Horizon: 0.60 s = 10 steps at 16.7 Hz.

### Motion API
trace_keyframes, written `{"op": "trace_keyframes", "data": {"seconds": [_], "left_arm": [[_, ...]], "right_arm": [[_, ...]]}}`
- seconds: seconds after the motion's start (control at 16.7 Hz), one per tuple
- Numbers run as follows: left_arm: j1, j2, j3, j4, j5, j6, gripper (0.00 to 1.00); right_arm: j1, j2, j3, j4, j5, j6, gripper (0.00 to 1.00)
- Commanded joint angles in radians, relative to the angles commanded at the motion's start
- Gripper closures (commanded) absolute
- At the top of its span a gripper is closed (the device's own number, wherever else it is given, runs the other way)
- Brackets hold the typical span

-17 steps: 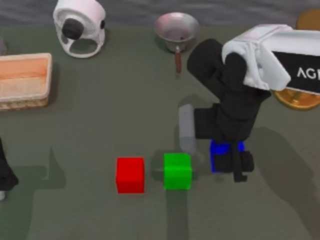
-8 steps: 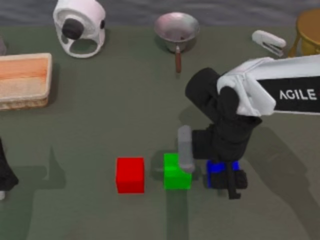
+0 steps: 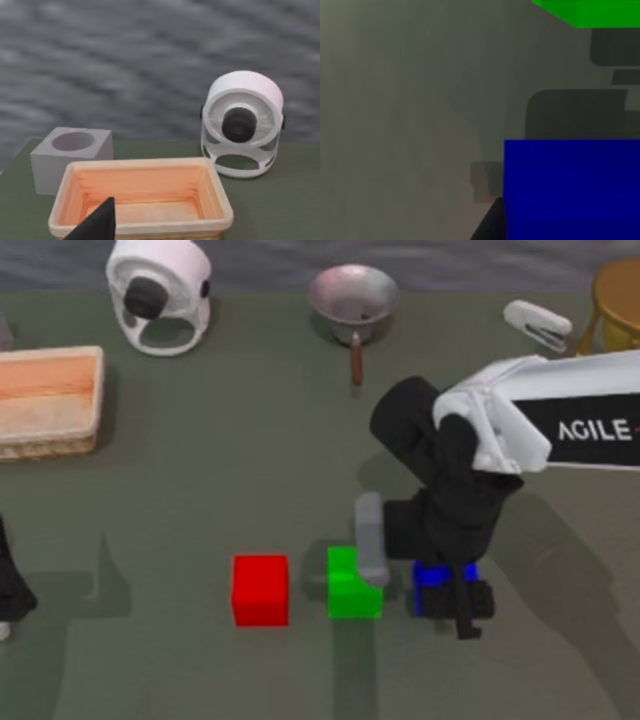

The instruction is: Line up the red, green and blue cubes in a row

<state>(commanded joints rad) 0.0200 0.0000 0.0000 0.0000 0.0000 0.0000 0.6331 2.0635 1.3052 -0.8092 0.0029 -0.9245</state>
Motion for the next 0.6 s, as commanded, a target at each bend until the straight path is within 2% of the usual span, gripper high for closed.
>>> {"op": "trace_keyframes", "data": {"seconds": [0.36,0.6], "left_arm": [[0.000,0.000,0.000,0.000,0.000,0.000,0.00],[0.000,0.000,0.000,0.000,0.000,0.000,0.00]], "right_arm": [[0.000,0.000,0.000,0.000,0.000,0.000,0.02],[0.000,0.000,0.000,0.000,0.000,0.000,0.00]]}}
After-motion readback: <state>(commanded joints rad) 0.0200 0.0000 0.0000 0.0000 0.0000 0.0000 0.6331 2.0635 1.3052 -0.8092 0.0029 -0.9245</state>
